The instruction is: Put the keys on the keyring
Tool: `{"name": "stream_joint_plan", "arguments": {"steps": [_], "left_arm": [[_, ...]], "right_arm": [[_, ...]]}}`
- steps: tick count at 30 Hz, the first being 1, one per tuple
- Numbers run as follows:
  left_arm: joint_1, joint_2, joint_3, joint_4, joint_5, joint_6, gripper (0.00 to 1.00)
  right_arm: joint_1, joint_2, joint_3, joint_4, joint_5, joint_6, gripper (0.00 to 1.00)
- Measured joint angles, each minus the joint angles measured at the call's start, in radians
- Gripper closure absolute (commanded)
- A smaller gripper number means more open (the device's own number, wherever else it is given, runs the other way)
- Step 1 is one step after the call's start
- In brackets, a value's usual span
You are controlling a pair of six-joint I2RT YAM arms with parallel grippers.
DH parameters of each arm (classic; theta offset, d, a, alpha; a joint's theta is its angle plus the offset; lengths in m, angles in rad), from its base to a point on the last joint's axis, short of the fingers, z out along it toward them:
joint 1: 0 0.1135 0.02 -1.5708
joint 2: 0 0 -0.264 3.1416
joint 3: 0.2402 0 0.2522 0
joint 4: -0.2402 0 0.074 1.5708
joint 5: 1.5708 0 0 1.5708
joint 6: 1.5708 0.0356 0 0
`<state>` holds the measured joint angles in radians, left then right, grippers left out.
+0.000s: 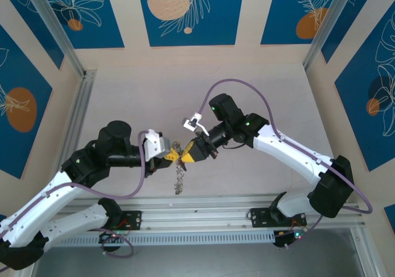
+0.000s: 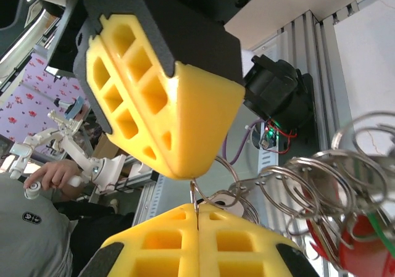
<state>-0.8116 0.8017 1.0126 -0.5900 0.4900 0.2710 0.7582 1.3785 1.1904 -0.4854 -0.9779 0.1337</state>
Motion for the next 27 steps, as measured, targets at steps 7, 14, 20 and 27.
{"name": "stream_joint_plan", "arguments": {"steps": [7, 14, 20, 27], "left_arm": [[0.000, 0.000, 0.000, -0.006, 0.000, 0.000, 1.00], [0.000, 0.000, 0.000, -0.006, 0.004, 0.000, 1.00], [0.000, 0.000, 0.000, -0.013, 0.007, 0.000, 1.00], [0.000, 0.004, 0.000, -0.026, 0.007, 0.000, 1.00]], "right_arm": [[-0.014, 0.015, 0.009, -0.028, -0.021, -0.001, 1.00], [-0.014, 0.015, 0.027, -0.052, -0.018, -0.003, 1.00], [-0.014, 0.032, 0.054, -0.093, -0.005, -0.011, 1.00], [-0.014, 0.040, 0.067, -0.148, 0.031, -0.031, 1.00]]}}
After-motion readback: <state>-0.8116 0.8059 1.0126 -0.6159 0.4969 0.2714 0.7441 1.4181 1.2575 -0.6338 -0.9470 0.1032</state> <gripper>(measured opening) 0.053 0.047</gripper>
